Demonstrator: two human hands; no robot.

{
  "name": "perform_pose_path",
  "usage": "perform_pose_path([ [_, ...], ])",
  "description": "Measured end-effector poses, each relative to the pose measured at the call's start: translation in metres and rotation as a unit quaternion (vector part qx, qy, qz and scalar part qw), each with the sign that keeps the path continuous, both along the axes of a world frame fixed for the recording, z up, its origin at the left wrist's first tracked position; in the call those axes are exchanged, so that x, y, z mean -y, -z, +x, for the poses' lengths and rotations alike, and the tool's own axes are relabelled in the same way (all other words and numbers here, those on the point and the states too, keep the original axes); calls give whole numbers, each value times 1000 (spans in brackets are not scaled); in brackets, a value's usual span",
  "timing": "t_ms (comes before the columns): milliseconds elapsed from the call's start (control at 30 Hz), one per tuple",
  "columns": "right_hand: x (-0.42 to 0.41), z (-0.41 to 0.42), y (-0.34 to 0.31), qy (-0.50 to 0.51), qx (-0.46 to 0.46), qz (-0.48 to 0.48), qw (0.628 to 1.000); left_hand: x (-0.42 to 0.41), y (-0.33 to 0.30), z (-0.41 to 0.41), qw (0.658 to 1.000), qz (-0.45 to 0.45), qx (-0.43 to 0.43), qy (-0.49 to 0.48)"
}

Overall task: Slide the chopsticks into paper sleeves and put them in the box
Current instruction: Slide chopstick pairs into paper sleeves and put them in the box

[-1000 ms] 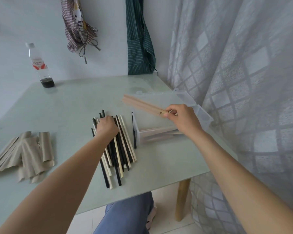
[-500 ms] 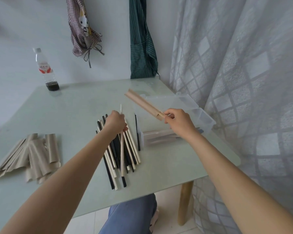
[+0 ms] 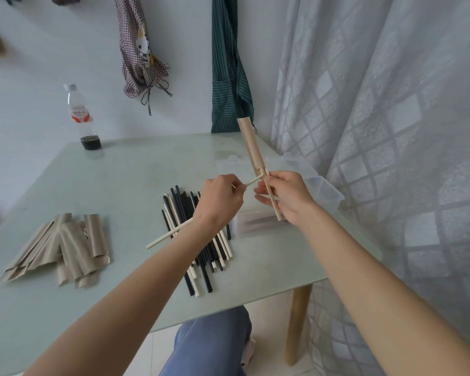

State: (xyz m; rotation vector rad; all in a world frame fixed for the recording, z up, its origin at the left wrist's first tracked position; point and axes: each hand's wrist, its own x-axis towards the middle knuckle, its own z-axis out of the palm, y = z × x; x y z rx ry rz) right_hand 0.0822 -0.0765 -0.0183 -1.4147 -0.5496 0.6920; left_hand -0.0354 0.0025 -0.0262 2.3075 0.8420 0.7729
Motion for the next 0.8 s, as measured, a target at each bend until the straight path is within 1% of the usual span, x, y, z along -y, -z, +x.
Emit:
perform_pose_path([
  [100,-1,-3,0,0,9,-8,1000,0,-1,0,1000,-28,7,5],
  [233,-1,-5,1,-8,17,-15,1000,-1,-3,3,996,-77,39,4],
  [433,0,-7,1,-18,41,-27,999,4,-3,10,986,-158,56,25],
  [500,1,-5,1,-14,48,-26,998,5,-2,13,975,-209,70,29],
  [633,2,-3,-2,-13,58,-22,998,5,-4,16,942,-311,118,35],
  [733,2,-6,-3,-13,51,-15,998,5,-5,16,925,-349,147,36],
  [800,2,-6,-2,-10,47,-11,999,3,-5,15,920,-358,155,37],
])
